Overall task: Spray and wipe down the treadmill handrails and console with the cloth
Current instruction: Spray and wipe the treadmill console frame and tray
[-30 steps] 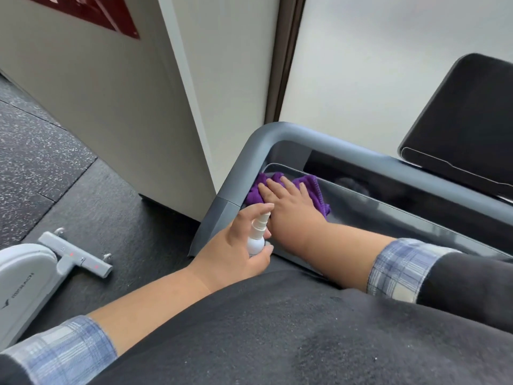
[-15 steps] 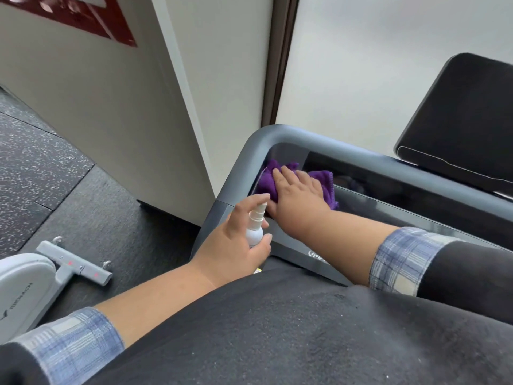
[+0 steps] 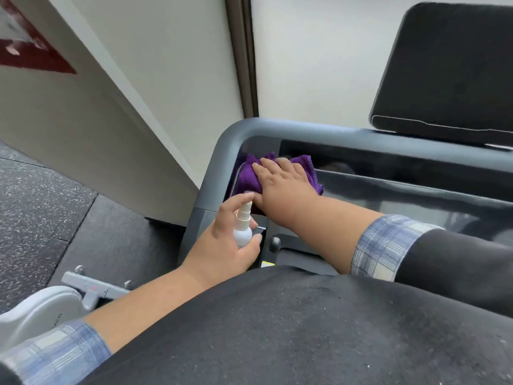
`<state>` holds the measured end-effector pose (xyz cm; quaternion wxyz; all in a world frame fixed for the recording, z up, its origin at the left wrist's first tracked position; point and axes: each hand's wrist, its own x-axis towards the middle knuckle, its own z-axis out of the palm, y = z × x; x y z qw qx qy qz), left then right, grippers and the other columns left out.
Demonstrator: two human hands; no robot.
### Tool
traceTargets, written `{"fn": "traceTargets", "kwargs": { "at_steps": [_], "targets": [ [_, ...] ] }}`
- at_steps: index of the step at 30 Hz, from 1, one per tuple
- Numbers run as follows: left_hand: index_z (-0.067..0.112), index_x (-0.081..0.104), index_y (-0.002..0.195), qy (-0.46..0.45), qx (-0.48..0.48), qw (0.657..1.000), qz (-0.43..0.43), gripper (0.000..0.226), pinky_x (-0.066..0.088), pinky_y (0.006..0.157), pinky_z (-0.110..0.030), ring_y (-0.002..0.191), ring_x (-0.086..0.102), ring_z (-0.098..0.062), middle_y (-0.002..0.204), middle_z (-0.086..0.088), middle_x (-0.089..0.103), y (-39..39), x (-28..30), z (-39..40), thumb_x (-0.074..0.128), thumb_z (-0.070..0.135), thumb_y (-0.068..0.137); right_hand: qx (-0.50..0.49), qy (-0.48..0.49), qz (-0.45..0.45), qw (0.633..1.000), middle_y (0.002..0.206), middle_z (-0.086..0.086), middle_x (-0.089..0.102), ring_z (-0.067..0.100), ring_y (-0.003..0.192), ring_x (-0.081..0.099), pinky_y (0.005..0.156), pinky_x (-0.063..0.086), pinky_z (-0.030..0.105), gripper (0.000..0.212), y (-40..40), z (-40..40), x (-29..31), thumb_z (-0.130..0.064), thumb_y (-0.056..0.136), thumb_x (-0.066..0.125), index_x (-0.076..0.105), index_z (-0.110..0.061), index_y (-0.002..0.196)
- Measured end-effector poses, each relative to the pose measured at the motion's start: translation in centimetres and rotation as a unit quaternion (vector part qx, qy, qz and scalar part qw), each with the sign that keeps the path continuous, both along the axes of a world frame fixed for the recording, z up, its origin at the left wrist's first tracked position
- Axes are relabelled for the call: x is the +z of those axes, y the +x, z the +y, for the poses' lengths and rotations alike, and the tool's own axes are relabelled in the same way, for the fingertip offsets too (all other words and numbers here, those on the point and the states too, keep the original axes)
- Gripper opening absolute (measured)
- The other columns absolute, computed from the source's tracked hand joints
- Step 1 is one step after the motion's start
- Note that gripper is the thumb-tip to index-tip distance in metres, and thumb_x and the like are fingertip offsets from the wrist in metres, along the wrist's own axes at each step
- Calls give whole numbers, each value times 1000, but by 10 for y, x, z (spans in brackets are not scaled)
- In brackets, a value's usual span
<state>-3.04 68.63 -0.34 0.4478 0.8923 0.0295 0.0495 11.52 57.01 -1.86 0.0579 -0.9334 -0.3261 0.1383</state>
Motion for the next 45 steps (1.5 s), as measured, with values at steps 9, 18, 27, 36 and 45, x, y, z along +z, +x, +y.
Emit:
{"fn": "traceTargets", "kwargs": {
  "at_steps": [9,18,27,36,45],
  "targets": [
    [68,23,123,-2,-46,999,-13,78,48,73,-14,81,63,-6,92,14,60,14,-1,-23,65,21,79,-83,-2,-10,997,160,1,27,29,142,21,114,20,48,70,0,-43,-4,-62,95,38,31,-22,152],
    [63,22,130,25,-113,993,5,75,55,78,-32,82,63,-14,94,14,58,34,4,-50,64,28,79,8,56,26,998,163,1,16,31,147,9,121,4,52,77,4,-54,-10,-50,88,49,18,-33,156],
    [62,26,129,-22,-169,985,14,77,48,70,-15,76,59,-9,96,12,56,60,5,-115,65,16,81,-142,45,-28,988,157,-5,36,22,142,28,118,18,44,66,8,-194,-10,-62,89,42,40,-34,148],
    [51,34,128,-29,-154,987,30,75,41,80,-4,91,58,3,108,17,54,54,4,-156,71,2,84,-262,45,14,964,157,-1,32,25,145,23,119,11,54,84,3,-210,-4,-75,74,26,44,-32,143],
    [66,33,122,-5,-178,982,60,78,41,76,-5,81,58,11,108,25,50,49,13,-222,70,8,85,-157,27,-29,987,160,-1,32,26,146,25,120,17,50,62,6,-286,-12,-66,94,35,43,-35,147]
  ]
}}
